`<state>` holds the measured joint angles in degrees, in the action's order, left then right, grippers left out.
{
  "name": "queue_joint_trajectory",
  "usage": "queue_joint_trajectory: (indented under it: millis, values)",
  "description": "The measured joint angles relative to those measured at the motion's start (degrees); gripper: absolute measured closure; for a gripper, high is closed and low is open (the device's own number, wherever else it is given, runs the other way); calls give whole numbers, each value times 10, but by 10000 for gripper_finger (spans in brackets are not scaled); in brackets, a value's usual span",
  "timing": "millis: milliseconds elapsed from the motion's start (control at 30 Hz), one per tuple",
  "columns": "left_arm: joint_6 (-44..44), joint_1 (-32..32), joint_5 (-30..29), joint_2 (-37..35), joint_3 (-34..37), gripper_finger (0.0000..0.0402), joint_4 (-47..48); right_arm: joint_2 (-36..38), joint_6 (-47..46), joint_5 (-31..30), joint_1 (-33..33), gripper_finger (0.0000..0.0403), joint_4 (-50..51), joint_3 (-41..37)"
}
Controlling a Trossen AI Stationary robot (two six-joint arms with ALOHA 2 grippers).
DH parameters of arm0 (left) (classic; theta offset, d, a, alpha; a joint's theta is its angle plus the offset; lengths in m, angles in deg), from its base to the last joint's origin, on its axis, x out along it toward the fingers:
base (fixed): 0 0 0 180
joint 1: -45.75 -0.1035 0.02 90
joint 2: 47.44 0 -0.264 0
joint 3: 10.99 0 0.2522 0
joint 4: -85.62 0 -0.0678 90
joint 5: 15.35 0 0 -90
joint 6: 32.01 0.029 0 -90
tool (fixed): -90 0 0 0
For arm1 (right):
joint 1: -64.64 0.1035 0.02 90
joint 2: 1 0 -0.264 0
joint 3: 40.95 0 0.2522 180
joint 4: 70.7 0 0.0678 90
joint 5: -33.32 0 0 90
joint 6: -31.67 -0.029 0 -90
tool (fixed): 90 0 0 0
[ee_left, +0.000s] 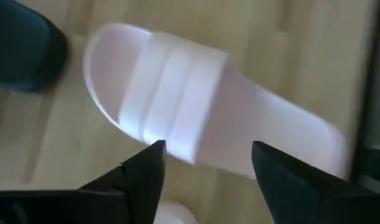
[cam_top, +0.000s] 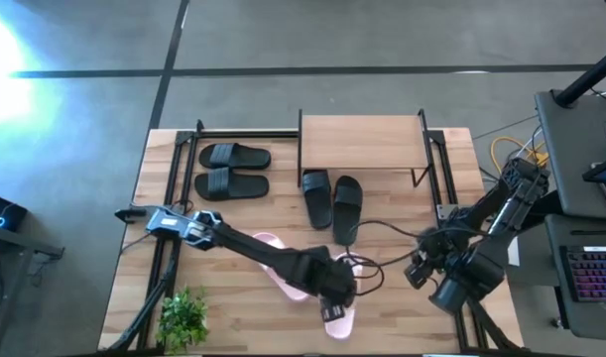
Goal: Pick and place slides into the shelf
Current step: Put the pink slide under the shelf
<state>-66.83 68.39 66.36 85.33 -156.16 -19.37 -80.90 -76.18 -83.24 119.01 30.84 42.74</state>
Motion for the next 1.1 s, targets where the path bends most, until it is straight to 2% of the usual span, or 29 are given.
queue_joint_trajectory:
  millis: [100,267,400,600,833,1100]
  values:
    - [-6,16,1,-28,5,160,43,0,27,1,7,205,-39,0]
    - [-9,45,-89,-65,8,159,140,-18,136,1,7,205,-162,-7]
    - [-9,64,-104,-76,10,168,195,-73,211,-9,-7,205,-222,-8]
    - [-28,105,-168,-85,15,177,287,-196,363,-128,-5,204,-249,33]
    - [-109,150,-192,-104,69,178,288,-289,430,-174,-9,204,-240,90]
    - [-241,189,-191,-167,184,178,287,-347,465,-156,-51,204,-276,133]
